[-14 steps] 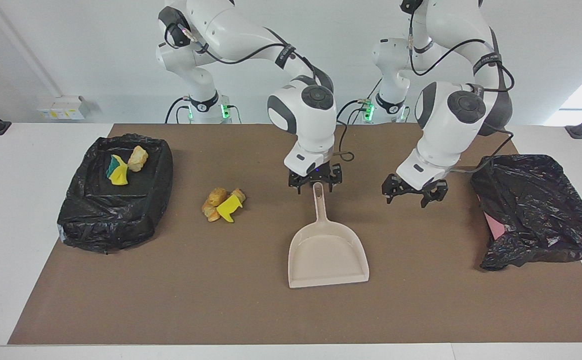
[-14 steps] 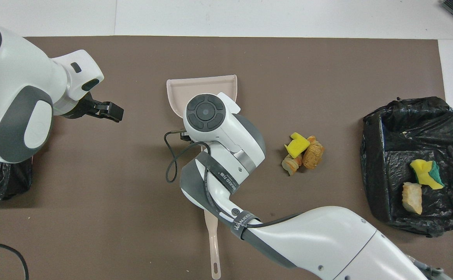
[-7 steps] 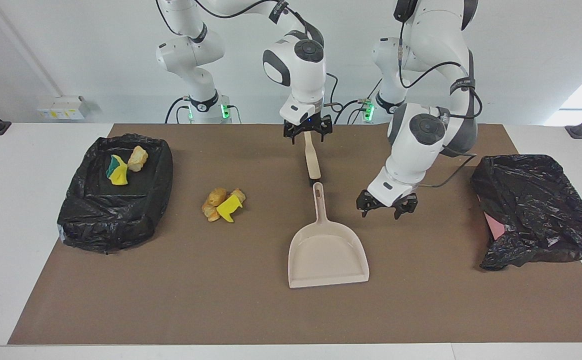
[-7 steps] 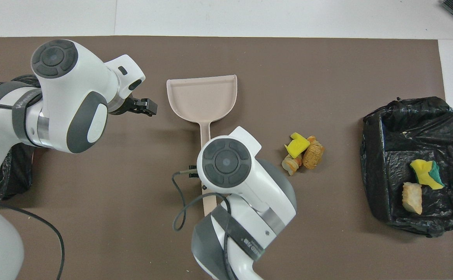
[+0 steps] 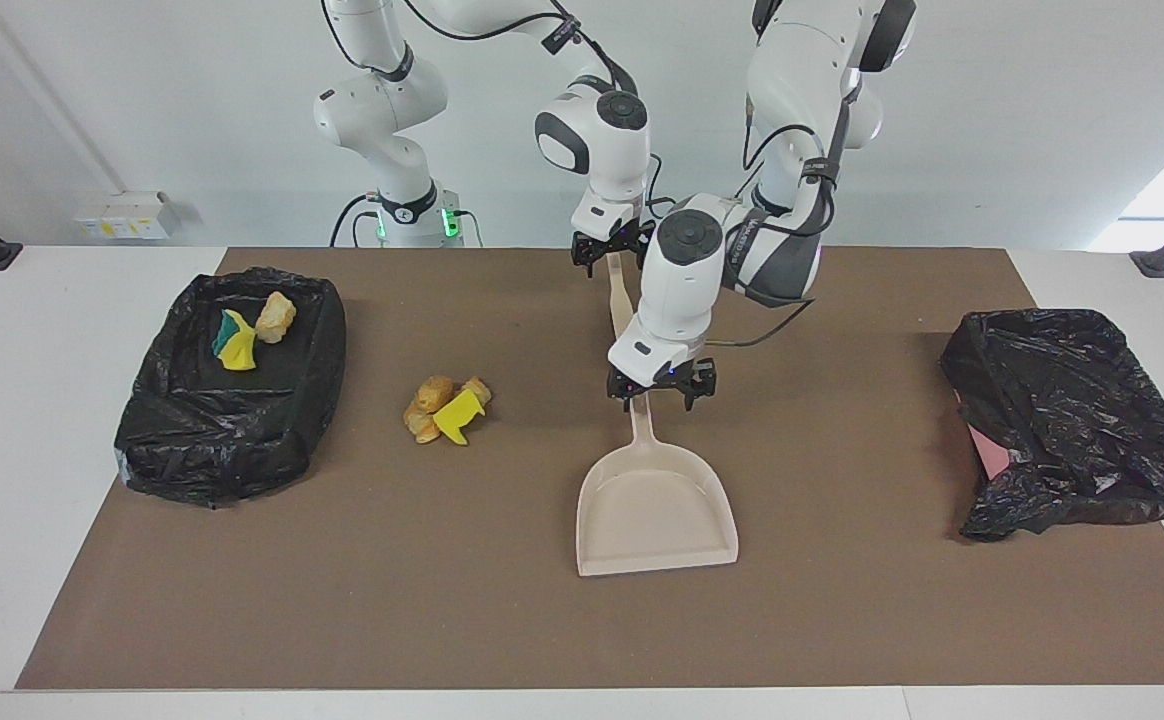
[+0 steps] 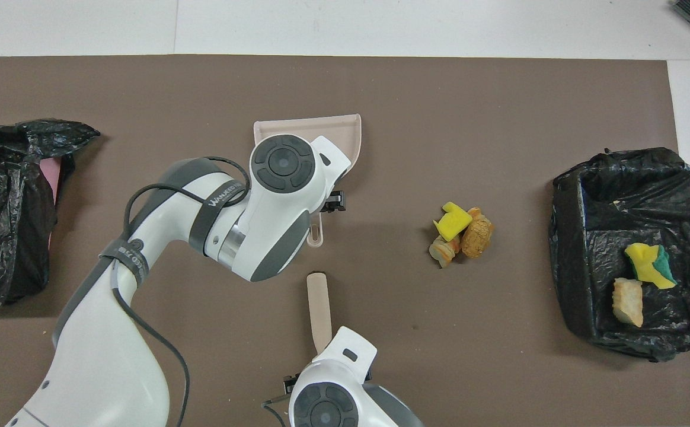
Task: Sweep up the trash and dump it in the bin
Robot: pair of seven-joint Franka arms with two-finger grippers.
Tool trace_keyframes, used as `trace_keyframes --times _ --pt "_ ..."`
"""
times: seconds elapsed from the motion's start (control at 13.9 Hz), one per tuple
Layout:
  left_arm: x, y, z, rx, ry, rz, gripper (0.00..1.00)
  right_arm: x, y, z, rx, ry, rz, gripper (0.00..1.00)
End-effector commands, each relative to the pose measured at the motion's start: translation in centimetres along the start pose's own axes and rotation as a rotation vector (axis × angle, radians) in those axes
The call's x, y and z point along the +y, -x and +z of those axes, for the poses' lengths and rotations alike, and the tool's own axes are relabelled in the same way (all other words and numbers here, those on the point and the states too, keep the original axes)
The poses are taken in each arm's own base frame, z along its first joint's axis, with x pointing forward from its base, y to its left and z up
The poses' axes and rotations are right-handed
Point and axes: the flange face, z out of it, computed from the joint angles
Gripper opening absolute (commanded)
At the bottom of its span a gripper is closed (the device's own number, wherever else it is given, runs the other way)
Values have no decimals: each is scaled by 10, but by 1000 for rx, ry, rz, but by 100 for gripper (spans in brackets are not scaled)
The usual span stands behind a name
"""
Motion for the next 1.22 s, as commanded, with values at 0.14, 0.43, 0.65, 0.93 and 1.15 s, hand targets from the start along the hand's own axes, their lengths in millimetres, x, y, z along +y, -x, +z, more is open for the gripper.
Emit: trace_keyframes --times 0.14,0.43,0.65,0.93,1.15 --pt "-2 -2 20 25 -12 -11 72 1 17 3 -4 -7 -3 98" --pt "-4 -4 12 25 -9 -12 0 2 15 5 -6 -11 -9 0" --pt "-18 -9 -15 42 -7 -10 0 4 4 3 -10 -16 -23 0" --pt "-77 -33 -44 46 -21 105 0 33 -9 -37 -15 10 -12 0" --pt "-112 -39 -54 22 -38 210 0 81 -14 -77 -31 47 -30 0"
